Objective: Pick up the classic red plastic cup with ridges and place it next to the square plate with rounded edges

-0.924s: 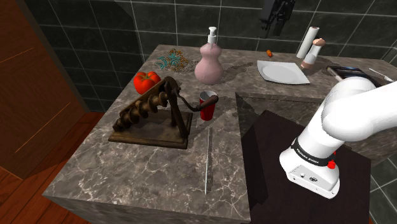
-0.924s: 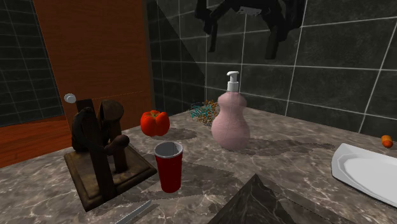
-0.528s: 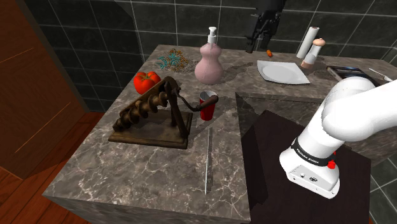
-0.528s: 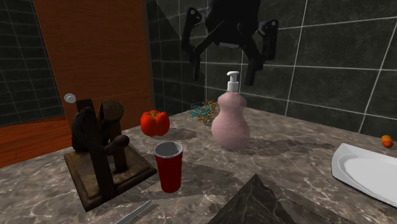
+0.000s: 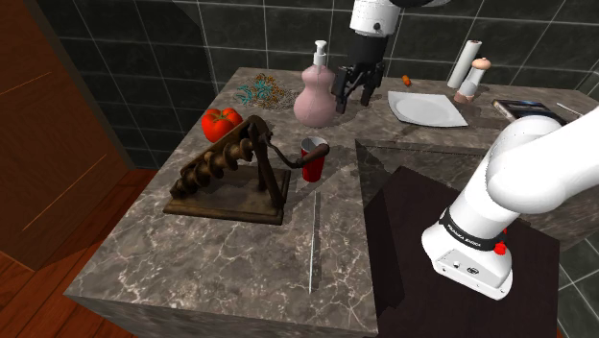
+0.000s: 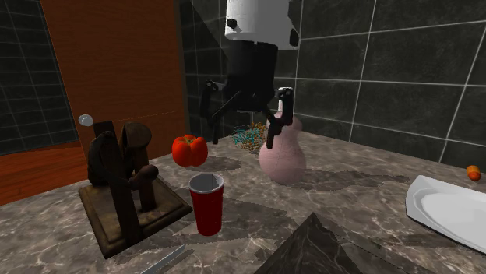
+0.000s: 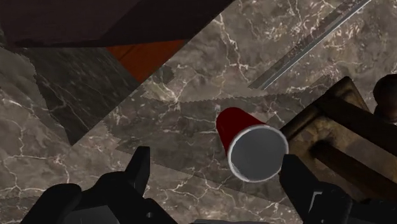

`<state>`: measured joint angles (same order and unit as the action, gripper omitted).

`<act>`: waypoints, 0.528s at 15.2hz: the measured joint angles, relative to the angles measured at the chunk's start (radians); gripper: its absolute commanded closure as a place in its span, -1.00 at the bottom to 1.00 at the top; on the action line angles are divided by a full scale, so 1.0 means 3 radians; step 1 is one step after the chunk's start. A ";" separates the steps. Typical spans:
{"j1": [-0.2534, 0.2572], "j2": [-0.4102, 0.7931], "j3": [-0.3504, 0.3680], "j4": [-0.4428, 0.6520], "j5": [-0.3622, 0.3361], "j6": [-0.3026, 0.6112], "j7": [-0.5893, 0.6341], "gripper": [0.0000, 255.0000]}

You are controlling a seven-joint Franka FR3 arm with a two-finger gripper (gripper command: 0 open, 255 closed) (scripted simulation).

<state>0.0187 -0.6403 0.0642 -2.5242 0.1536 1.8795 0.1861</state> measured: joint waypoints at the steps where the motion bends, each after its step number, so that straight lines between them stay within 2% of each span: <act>1: 0.0004 0.0094 0.0026 -0.0051 0.0017 0.0152 0.0019 -1.00; 8: 0.0046 0.0763 0.0230 -0.0090 0.0108 0.0912 0.0232 -1.00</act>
<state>0.0324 -0.4114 0.1332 -2.5511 0.1859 2.1532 0.2557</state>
